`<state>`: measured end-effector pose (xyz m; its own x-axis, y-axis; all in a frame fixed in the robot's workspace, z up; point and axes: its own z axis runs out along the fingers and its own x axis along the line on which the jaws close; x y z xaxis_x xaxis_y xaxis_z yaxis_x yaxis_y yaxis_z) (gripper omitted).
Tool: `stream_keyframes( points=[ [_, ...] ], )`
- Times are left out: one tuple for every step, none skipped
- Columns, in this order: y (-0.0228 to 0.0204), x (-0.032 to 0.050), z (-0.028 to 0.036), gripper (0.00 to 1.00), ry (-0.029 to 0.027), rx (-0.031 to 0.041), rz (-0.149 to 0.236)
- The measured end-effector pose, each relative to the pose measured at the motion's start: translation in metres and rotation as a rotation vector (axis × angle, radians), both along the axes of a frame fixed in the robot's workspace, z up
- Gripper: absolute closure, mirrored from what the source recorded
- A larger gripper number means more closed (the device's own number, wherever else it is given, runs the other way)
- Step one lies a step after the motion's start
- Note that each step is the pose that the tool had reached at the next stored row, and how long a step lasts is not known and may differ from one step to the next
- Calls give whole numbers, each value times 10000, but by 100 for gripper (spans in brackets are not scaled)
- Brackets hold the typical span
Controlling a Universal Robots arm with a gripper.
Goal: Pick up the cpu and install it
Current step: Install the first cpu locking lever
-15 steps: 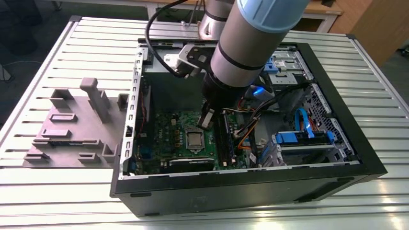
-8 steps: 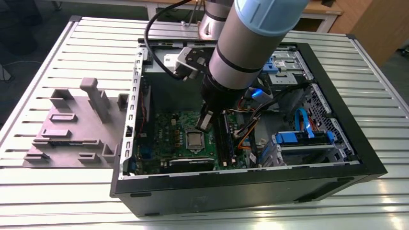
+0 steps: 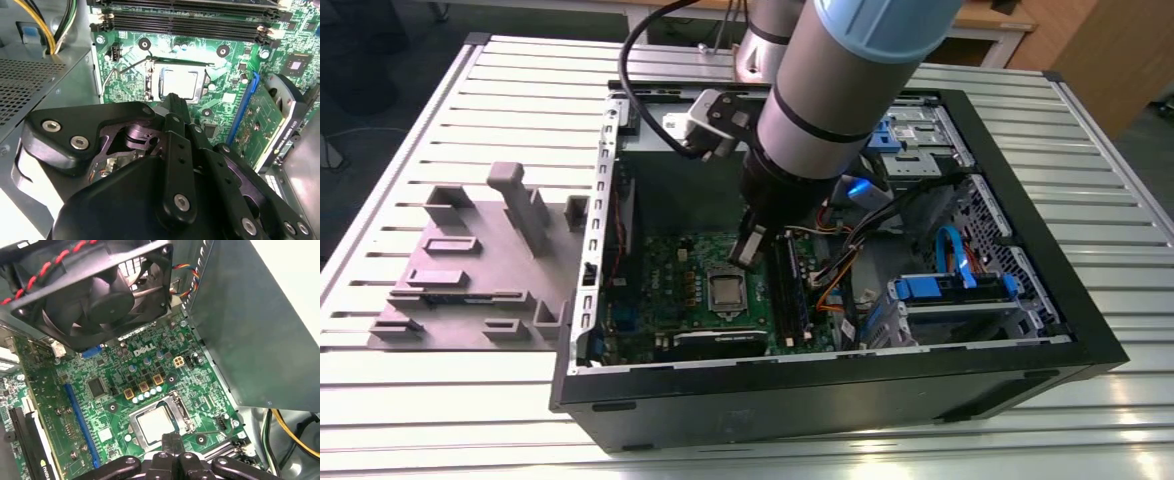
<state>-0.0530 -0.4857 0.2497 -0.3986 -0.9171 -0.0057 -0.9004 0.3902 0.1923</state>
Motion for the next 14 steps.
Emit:
stream_keyframes(
  points=[
    [0,0,-1,90,0,0,0],
    [0,0,-1,90,0,-4,0],
    [0,-4,-8,90,-1,-6,-2],
    [0,-15,-24,90,-1,-8,-1],
    [0,-25,-39,90,0,-9,-1],
    [0,-32,-50,90,0,-11,-1],
    [0,-37,-65,90,0,-10,-1],
    [0,-39,-78,90,0,-10,-1],
    [-1,-39,-80,90,1,-12,0],
    [0,-39,-80,90,0,-11,0],
    [0,-39,-80,90,0,-12,0],
    [0,-39,-80,90,1,-13,-1],
    [0,-39,-81,90,0,-11,-1],
    [0,-39,-81,90,1,-11,-1]
  ],
)
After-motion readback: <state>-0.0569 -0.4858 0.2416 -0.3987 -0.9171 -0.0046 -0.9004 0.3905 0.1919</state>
